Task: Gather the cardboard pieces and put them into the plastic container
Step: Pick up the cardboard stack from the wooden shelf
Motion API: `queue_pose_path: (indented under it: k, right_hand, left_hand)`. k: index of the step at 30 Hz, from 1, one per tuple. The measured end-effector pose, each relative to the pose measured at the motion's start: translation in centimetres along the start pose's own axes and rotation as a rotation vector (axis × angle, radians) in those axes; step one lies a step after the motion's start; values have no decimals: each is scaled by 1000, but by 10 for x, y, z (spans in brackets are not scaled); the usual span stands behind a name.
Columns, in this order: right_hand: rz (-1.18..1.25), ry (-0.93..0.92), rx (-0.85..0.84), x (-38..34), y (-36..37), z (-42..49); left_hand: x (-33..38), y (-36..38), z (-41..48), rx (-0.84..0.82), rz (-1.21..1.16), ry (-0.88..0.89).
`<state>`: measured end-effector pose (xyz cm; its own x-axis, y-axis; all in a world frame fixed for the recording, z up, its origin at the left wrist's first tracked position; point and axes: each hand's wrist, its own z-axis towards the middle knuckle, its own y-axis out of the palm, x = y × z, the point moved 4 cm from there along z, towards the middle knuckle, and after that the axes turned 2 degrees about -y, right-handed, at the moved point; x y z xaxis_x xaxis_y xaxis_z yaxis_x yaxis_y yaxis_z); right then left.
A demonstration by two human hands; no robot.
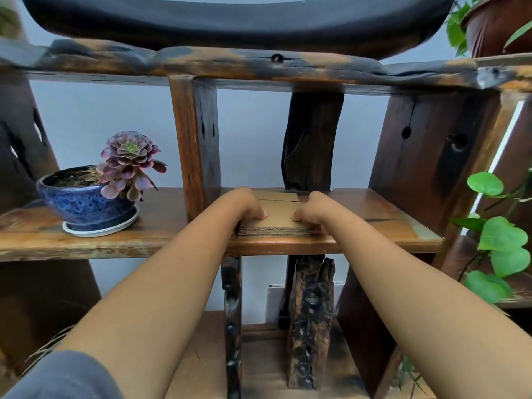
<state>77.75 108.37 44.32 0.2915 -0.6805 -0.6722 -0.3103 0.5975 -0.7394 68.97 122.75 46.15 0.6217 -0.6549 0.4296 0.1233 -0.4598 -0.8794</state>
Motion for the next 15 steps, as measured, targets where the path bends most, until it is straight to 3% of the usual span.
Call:
queue_pose_path:
  k: [3, 7, 15]
  right_hand:
    - [27, 3, 22, 0, -1, -10]
    - [111, 8, 67, 4, -3, -24]
    - [126, 10, 93, 27, 7, -69]
  left_hand:
    - [-7, 6, -6, -42, -134, -64]
    - [-14, 10, -17, 27, -325, -49]
    - [-30, 32, -58, 111, -431, -10]
